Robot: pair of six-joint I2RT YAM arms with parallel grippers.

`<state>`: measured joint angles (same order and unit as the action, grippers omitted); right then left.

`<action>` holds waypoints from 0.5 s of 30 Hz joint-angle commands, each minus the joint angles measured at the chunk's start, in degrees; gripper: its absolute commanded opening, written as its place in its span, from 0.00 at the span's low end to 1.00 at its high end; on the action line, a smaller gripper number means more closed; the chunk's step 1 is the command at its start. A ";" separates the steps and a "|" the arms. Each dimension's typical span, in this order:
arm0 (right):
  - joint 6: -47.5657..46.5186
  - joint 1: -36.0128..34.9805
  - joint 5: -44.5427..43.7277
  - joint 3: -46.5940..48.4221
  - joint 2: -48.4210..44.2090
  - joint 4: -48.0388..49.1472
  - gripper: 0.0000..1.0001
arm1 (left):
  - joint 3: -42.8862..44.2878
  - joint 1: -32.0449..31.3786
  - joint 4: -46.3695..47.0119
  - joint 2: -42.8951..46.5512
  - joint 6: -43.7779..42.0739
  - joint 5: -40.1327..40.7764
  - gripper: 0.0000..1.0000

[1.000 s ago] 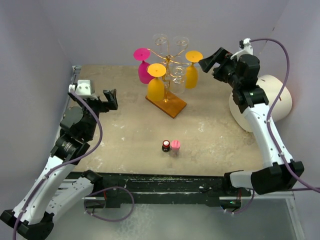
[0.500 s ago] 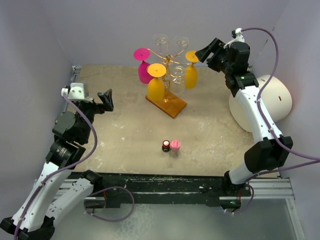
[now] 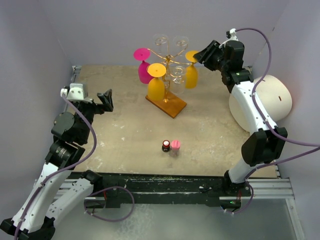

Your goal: Take the wine glass off the wine glass rack

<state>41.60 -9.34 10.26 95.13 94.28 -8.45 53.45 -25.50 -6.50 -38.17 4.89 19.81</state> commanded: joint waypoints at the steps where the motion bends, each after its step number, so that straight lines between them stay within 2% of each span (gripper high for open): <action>1: 0.23 0.12 0.88 2.34 -1.20 1.46 0.47 | -0.06 0.62 1.93 0.15 -0.24 -0.91 0.99; 5: -0.23 0.12 0.02 2.49 -1.37 0.84 0.44 | -0.01 0.75 1.93 -0.12 -0.14 -1.33 0.99; 10: -0.65 0.12 -1.05 3.42 -1.51 -0.41 0.35 | -0.01 0.95 1.84 -0.55 -0.23 -1.62 0.99; 15: -0.35 0.12 -1.38 3.39 -2.06 -0.52 0.31 | 0.02 1.05 1.84 -0.93 -0.05 -2.33 0.99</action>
<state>41.82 -9.37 10.00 95.98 94.21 -9.23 53.45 -24.88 -6.52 -38.89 4.89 18.74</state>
